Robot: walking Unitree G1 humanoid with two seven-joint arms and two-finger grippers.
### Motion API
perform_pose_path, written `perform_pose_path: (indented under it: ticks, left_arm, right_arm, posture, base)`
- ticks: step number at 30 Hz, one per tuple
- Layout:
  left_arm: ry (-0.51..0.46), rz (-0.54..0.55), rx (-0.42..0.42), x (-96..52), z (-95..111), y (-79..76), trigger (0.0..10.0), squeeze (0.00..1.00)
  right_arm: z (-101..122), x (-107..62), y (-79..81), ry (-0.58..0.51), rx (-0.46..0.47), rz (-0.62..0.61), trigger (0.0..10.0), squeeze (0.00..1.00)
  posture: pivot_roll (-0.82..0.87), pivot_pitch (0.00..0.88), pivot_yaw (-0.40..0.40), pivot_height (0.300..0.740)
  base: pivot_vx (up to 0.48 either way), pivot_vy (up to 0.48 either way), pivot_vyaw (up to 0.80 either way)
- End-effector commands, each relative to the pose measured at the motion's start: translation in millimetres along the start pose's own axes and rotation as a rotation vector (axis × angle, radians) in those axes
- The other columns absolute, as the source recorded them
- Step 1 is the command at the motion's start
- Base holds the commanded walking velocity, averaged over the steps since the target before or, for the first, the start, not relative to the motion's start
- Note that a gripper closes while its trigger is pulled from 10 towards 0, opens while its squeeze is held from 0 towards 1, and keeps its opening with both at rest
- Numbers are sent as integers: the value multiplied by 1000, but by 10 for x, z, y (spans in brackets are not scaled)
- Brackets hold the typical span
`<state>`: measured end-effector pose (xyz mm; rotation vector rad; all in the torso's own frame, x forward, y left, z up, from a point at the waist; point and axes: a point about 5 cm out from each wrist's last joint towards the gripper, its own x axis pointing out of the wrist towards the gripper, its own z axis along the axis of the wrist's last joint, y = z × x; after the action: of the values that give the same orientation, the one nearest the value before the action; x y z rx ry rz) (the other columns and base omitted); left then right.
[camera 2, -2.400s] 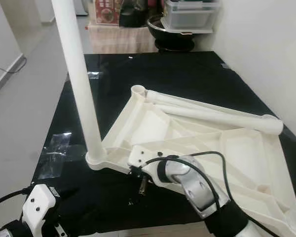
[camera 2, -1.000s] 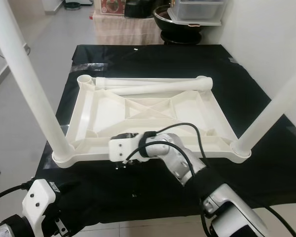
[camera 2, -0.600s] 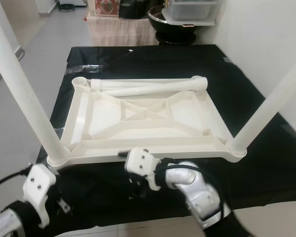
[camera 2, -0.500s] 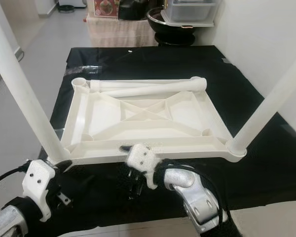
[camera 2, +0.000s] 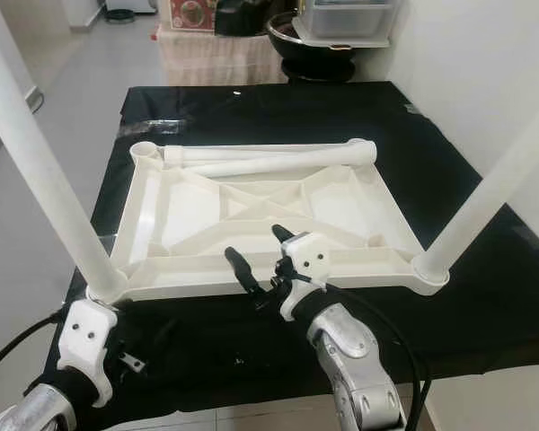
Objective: Building children table
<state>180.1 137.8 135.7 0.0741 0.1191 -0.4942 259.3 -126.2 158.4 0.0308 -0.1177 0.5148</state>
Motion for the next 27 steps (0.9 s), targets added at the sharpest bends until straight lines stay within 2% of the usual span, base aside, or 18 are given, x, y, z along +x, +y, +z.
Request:
perform_pose_path:
  ticks: [1, 5, 9, 10, 13, 20, 27]
  left_arm:
    - [8, -47, 1, -21, 12, -44, 10000, 0]
    - [4, -69, 5, -27, 23, -79, 10000, 0]
    - [5, -108, -3, -39, 12, -83, 10000, 0]
    - [5, -108, -3, -39, 12, -83, 10000, 0]
    - [22, -179, -10, -78, -6, -48, 10000, 0]
    - [23, -214, -34, -127, 15, 11, 10000, 0]
    - [22, -233, -34, -119, 8, -37, 10000, 0]
  right_arm:
    - [-35, 12, -12, 18, 16, -8, 10000, 0]
    - [-36, 11, -38, 9, 58, -39, 10000, 0]
    - [-10, -11, -71, -40, 157, -51, 10000, 0]
    - [-10, -11, -71, -40, 157, -51, 10000, 0]
    - [17, -55, -84, -68, 197, -26, 10000, 0]
    - [-19, -252, -31, -15, 158, 48, 10000, 0]
    - [-4, -305, -40, -19, 166, 41, 10000, 0]
  posture:
    - [4, 65, -50, 740]
    - [8, 56, -51, 740]
    - [11, 48, -49, 740]
    - [11, 48, -49, 740]
    - [15, 44, -49, 740]
    - [6, 52, -40, 740]
    - [-4, 55, -39, 740]
  base:
    - [0, 0, 0]
    - [0, 353, 0]
    - [0, 476, 0]
    - [0, 476, 0]
    - [0, 476, 0]
    - [0, 476, 0]
    - [0, 476, 0]
